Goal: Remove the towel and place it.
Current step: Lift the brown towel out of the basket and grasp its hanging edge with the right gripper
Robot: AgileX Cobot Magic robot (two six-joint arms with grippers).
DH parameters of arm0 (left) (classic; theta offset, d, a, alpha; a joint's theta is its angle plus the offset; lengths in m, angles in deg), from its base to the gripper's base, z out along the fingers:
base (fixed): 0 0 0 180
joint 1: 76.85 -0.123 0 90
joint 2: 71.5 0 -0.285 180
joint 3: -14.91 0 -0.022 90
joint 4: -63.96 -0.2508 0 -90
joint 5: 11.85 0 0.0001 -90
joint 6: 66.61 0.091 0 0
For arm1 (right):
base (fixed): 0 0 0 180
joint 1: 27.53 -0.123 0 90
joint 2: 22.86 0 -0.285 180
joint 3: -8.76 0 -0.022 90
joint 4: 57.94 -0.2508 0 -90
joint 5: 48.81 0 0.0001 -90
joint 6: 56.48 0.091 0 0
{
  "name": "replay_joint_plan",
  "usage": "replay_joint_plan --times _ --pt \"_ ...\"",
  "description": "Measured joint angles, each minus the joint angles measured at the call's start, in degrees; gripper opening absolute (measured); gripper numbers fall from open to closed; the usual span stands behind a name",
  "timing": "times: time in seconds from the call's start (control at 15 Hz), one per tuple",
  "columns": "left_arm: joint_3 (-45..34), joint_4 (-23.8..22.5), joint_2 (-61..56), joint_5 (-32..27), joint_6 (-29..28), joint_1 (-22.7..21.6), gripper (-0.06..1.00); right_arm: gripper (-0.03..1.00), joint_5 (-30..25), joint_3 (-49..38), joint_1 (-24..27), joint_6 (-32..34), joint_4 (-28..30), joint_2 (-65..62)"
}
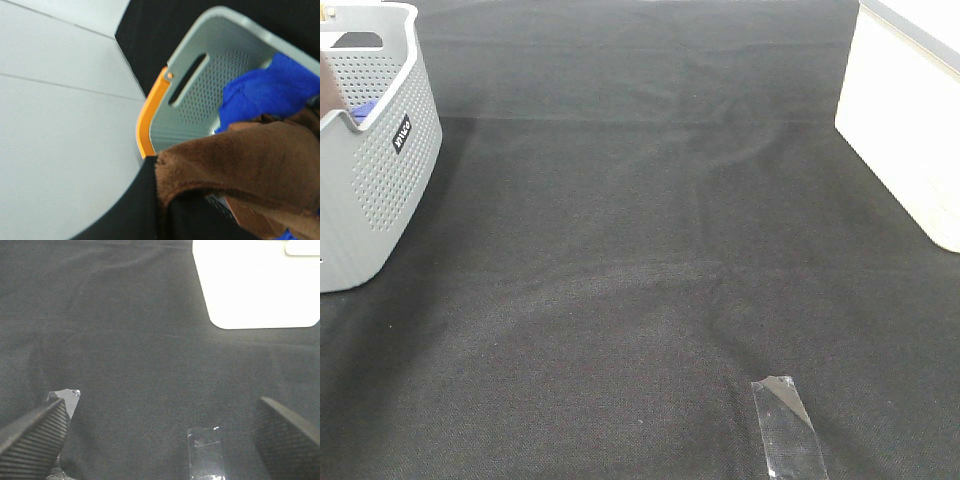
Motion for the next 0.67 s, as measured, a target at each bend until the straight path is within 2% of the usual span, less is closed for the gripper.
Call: replay_joint_plan --times 0.27,0.4,0.53,0.67 --pt "9.34 -0.40 0.00 0.06 -10.54 2.35 0.00 0.96 1.20 0.34 0.00 -0.11 -0.40 0.23" --pt "14.78 -0.40 0.00 0.17 -12.89 3.21 0.00 0.96 6.13 1.20 0.00 -3.90 -4.41 3.95" --pt "18.16 -0.40 0.00 0.17 -14.44 4.70 0.00 0.96 13.92 1.32 0.00 -13.06 -12.83 11.29" --pt "19.65 -0.40 0.00 0.06 -16.04 7.16 0.00 0.96 18.85 1.32 0.00 -26.24 -26.30 20.68"
